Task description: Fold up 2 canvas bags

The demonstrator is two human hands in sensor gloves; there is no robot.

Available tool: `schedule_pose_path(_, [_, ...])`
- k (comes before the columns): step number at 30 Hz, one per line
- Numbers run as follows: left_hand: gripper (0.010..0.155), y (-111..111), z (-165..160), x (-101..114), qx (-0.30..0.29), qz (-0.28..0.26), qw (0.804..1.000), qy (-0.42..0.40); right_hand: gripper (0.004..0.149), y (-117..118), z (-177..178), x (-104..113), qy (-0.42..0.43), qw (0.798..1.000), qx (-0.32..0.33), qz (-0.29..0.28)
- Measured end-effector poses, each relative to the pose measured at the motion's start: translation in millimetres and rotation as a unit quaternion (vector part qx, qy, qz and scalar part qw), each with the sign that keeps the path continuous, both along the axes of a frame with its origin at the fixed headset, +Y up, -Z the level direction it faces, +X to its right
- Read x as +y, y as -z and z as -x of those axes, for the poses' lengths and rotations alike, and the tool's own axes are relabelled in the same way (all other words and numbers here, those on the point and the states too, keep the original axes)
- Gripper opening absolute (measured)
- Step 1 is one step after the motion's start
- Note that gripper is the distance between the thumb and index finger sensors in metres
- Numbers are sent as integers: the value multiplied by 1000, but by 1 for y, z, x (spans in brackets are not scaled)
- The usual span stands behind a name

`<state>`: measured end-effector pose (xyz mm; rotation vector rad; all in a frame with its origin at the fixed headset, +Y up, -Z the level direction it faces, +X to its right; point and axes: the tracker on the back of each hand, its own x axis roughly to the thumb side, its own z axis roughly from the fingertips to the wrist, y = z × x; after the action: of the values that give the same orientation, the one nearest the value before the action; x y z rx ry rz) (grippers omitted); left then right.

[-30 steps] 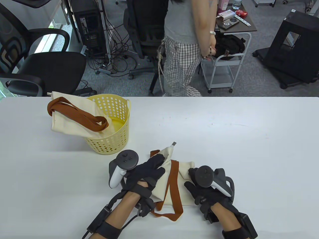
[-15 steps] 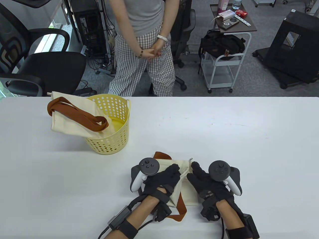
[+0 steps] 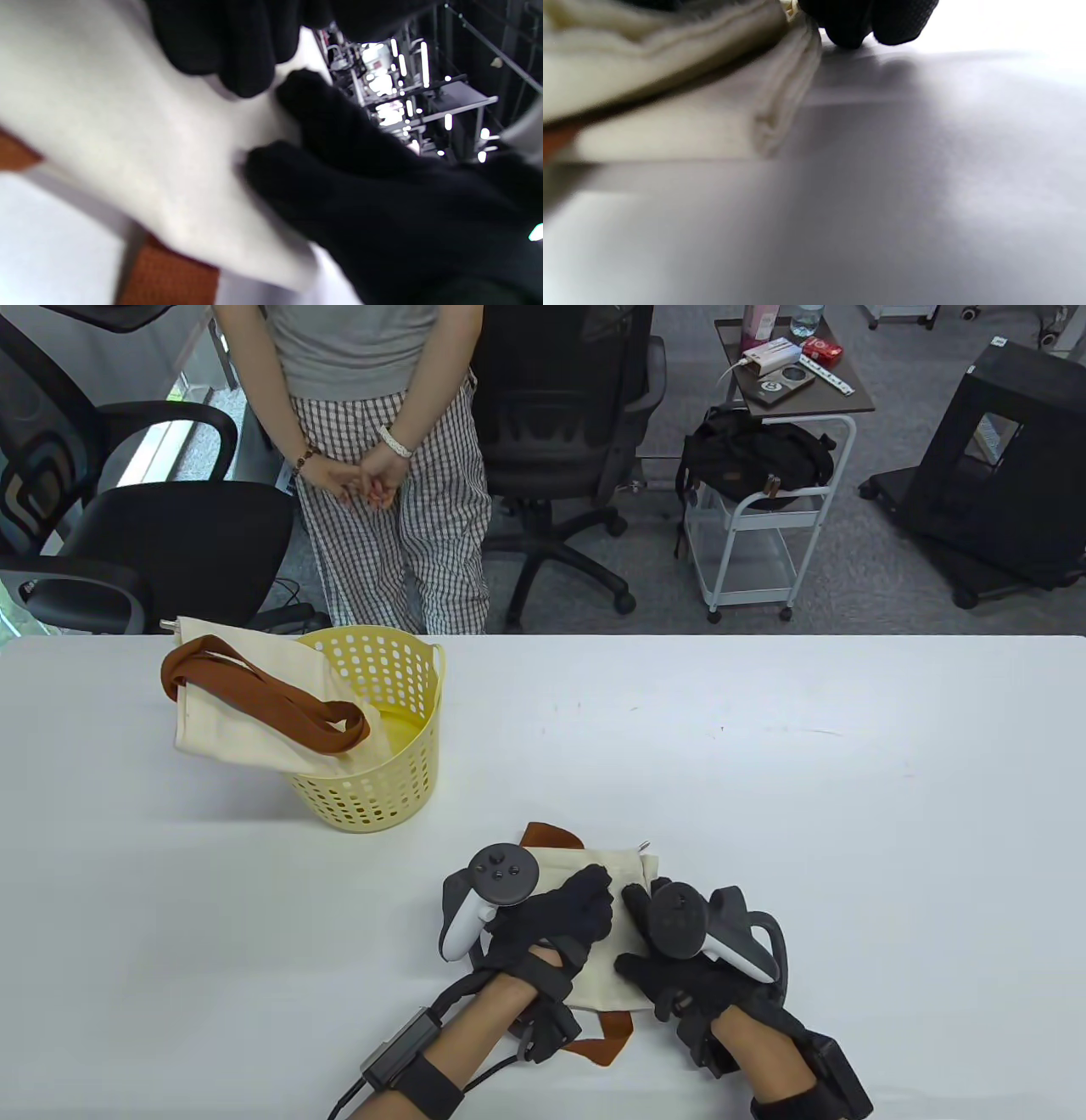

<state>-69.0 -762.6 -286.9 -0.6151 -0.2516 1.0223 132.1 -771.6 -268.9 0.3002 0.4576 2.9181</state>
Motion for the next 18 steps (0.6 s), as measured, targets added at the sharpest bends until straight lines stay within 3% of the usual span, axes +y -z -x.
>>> schedule_pose_path(2, [64,-3,5,12,-21,-24,999,21,78,-2,4,-1,-15,1000,-3,-14])
schedule_pose_path(5, [65,-11,19,35,-57,-139,980,132,76,-3,7,-1,-29,999,-6,-28])
schedule_pose_path(7, [67,-17,31,42,-93,-217,941,243,76,-3,8,-1,-34,999,-6,-30])
schedule_pose_path(8, [68,-19,38,40,-115,-246,912,307,76,-3,9,-2,-37,999,-8,-32])
schedule_pose_path(10, [74,-22,50,28,-144,-254,882,370,76,-3,10,-2,-43,998,-8,-33])
schedule_pose_path(12, [83,-20,59,8,-180,-220,886,367,75,-3,11,-3,-49,998,-8,-36])
schedule_pose_path(15, [89,-16,66,-20,-195,-143,917,316,75,-3,12,-4,-53,998,-8,-38])
schedule_pose_path(18, [89,-16,64,-21,-197,-135,912,334,75,-3,12,-5,-55,998,-8,-34])
